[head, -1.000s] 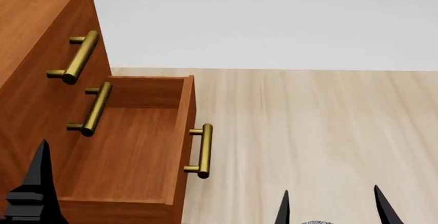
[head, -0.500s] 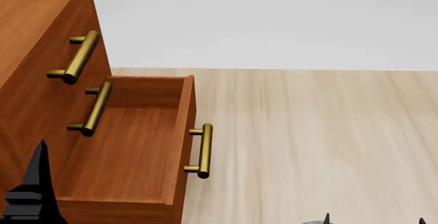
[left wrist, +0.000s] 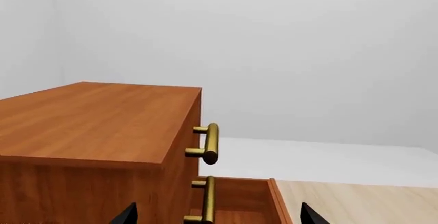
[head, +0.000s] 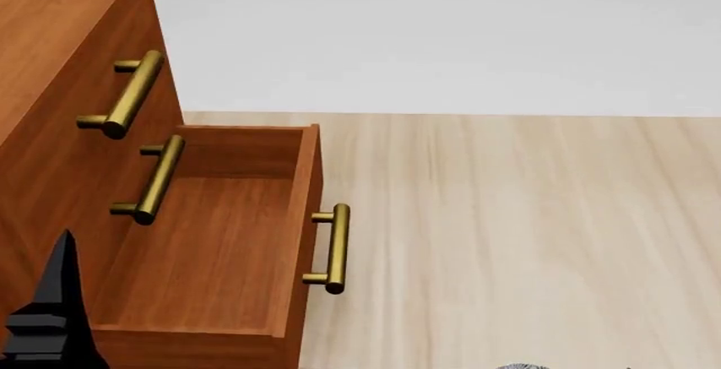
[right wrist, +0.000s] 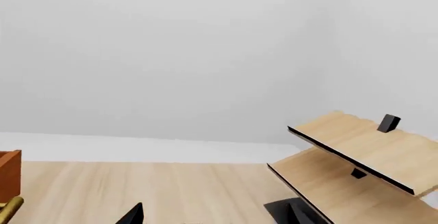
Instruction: Put the wine bottle in the bottom drawer of the cabinet.
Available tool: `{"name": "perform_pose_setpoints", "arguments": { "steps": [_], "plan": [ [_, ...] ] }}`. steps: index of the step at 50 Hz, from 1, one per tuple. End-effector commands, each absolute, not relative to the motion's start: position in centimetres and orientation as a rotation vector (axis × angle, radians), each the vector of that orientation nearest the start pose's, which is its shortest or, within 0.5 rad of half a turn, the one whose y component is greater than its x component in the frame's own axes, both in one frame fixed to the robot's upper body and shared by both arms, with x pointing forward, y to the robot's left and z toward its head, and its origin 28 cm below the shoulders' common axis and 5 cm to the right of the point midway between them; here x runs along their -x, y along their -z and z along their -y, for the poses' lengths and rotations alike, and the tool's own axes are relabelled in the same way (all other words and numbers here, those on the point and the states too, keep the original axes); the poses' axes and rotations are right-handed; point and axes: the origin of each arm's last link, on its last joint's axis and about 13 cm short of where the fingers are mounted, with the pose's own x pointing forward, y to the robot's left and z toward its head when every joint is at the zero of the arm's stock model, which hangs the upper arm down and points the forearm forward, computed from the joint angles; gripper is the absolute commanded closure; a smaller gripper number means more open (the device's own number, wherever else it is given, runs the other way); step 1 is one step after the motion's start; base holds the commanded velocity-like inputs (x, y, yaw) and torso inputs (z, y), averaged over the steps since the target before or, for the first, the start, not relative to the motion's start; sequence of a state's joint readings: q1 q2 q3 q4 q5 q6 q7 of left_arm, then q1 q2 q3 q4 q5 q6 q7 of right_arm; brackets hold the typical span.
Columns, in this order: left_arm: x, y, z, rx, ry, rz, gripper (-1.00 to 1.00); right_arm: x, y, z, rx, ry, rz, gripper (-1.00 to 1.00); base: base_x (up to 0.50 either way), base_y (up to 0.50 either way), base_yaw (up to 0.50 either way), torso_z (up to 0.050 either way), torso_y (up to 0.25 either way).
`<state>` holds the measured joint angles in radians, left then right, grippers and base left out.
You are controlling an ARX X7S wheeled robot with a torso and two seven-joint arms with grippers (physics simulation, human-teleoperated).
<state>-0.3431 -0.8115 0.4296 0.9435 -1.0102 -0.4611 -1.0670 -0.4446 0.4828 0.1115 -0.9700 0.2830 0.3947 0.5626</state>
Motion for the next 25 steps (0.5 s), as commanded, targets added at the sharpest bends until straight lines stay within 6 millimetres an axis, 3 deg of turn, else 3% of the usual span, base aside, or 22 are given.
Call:
{"name": "perform_pose_setpoints", "arguments": {
  "steps": [1,25],
  "plan": [
    [-15.66,-18.87,-20.74,0.045,-0.015,0.137,-1.0,-10.48,-13.2,15.43,0.178,0.367,0.158,-1.0,0.0,0.0,0.0,0.0,0.0],
    [-15.78,-18.86,-20.77,0.048,-0.022,0.136,-1.0,-9.92,-13.18,16.39,0.183,0.443,0.141,-1.0,0.0,0.0,0.0,0.0,0.0]
  ]
}}
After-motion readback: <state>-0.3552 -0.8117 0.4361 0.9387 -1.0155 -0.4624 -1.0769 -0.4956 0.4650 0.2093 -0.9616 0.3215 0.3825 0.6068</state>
